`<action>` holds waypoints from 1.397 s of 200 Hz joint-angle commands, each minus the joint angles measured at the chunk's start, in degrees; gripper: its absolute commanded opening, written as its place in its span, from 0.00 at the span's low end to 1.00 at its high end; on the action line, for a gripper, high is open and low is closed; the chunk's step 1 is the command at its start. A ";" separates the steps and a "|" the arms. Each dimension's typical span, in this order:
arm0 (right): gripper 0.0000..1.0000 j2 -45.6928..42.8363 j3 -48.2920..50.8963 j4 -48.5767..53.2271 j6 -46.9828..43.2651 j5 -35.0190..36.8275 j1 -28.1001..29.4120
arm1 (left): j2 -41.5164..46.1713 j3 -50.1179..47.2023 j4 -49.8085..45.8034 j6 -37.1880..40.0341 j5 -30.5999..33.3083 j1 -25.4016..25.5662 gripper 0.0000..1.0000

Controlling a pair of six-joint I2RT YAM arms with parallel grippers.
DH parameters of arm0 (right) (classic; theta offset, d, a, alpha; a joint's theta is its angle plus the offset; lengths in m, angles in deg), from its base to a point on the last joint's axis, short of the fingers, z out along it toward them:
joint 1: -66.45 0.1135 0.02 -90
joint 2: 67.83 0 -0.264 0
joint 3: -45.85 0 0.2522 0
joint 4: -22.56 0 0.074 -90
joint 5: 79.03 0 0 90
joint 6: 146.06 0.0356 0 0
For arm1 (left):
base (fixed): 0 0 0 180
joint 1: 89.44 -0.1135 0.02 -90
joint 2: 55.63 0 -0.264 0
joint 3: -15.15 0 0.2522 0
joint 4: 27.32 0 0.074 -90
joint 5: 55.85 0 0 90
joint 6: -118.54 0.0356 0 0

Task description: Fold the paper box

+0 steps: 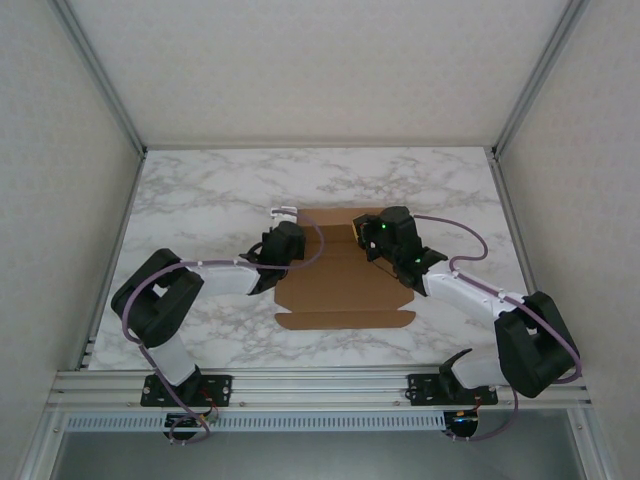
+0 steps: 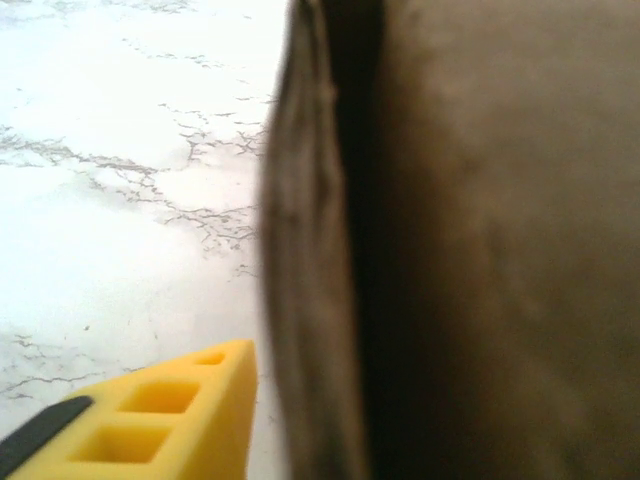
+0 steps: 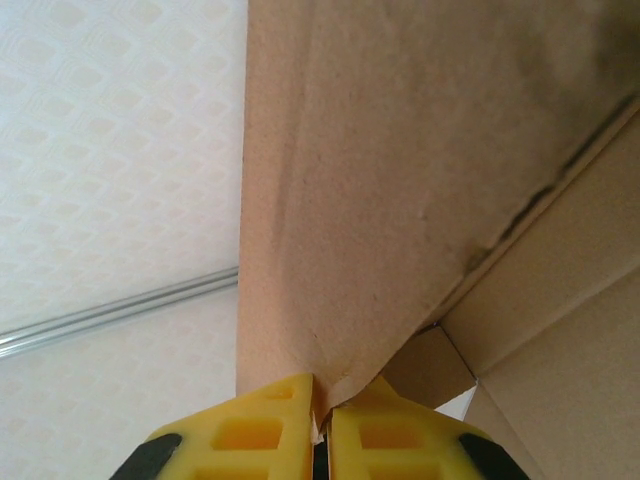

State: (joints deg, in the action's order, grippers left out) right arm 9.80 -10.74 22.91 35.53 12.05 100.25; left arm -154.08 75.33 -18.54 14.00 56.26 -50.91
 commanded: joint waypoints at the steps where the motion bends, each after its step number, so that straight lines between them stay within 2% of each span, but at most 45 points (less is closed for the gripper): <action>1: 0.11 -0.64 1.12 1.85 0.60 1.47 0.23 | 0.34 -1.82 -1.07 -1.89 0.57 0.24 0.46; 30: 0.11 -0.94 0.75 2.06 0.51 1.51 0.28 | 1.30 -3.12 0.27 -2.15 0.66 0.21 0.52; 59: 0.10 -0.90 0.54 2.33 0.51 1.41 0.25 | 1.84 -3.98 1.41 -1.98 0.40 0.24 0.48; 70: 0.10 -0.81 0.40 2.26 0.60 1.14 0.38 | 1.56 -3.75 1.54 -1.49 0.47 0.23 0.45; 117: 0.05 -1.07 -1.53 6.59 1.34 3.21 2.84 | -0.89 -0.53 -0.71 -0.91 2.61 0.15 0.15; 144: 0.04 -1.14 -3.86 11.31 1.92 5.18 4.64 | -2.61 1.44 -3.96 -2.94 6.64 0.13 0.00; 167: 0.04 -1.12 -4.87 12.94 2.44 6.77 6.19 | -3.73 2.68 -5.52 -4.49 8.81 0.29 0.00; 200: 0.04 -0.45 -5.99 14.33 2.60 8.62 7.94 | -4.29 4.02 -6.02 -5.83 7.43 0.40 0.00; 212: 0.04 -0.56 -5.70 14.29 2.54 9.29 7.95 | -4.08 4.23 -6.11 -6.10 6.54 0.41 0.09; 249: 0.07 -1.85 -4.54 13.53 0.68 11.81 7.34 | 0.70 1.30 -4.65 -7.20 3.76 0.42 0.56; 279: 0.08 -2.50 -4.43 13.68 -1.06 13.33 6.85 | 7.60 -2.91 -3.06 -7.51 0.52 0.24 0.66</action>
State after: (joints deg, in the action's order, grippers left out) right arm 8.86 -15.55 34.13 37.04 22.32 107.12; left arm -152.49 75.09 -21.64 7.63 59.43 -50.50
